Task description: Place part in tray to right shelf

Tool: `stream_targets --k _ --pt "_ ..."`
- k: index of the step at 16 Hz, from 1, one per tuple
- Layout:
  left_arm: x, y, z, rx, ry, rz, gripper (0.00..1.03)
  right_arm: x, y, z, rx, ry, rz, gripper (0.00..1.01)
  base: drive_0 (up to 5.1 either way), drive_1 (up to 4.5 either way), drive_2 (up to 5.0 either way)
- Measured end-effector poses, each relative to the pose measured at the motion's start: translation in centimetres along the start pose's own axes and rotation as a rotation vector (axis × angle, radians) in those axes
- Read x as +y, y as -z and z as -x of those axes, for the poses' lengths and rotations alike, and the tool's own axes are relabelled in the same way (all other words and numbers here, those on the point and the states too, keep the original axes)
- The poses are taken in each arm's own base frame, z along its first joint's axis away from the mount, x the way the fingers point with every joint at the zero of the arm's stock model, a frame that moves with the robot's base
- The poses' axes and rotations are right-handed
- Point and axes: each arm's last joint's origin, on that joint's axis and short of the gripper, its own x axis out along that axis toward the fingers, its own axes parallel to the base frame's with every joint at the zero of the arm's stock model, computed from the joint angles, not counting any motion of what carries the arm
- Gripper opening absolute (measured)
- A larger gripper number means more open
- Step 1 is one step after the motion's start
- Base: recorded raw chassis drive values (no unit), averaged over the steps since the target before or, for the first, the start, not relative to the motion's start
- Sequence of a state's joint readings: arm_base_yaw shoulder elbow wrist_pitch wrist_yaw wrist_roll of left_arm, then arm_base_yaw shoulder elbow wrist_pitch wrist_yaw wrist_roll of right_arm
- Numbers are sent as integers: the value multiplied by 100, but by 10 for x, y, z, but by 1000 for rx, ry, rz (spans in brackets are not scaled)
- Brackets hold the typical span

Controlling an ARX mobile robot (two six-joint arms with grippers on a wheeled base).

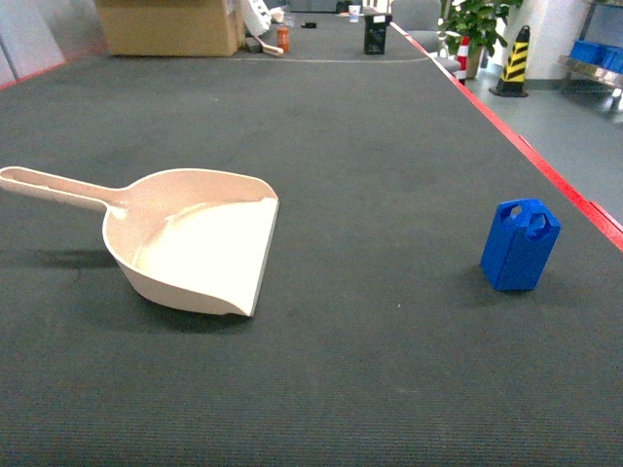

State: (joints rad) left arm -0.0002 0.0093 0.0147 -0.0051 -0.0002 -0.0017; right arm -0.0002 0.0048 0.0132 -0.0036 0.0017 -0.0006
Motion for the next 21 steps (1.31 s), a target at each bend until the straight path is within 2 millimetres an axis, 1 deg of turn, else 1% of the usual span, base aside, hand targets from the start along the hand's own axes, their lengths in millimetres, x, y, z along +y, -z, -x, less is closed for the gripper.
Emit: stream_targets --k 5,8,9,10,13,14,15,21 --pt "0 0 0 0 0 -1 97 0 0 0 0 0 0 98 0 0 0" --pt "0 0 0 0 0 -2 55 0 0 0 0 0 0 98 0 0 0" --pt "0 0 0 0 0 -2 43 0 0 0 0 0 0 98 0 0 0" --pt "0 0 0 0 0 -1 45 0 0 0 0 0 0 98 0 0 0" --pt "0 0 0 0 0 -1 88 0 0 0 0 0 0 98 0 0 0" --pt "0 0 0 0 0 -2 100 0 0 0 0 0 0 98 0 0 0" --pt "0 0 0 0 0 -2 97 0 0 0 0 0 0 98 0 0 0" --pt "0 0 0 0 0 -2 98 0 0 0 0 0 0 98 0 0 0"
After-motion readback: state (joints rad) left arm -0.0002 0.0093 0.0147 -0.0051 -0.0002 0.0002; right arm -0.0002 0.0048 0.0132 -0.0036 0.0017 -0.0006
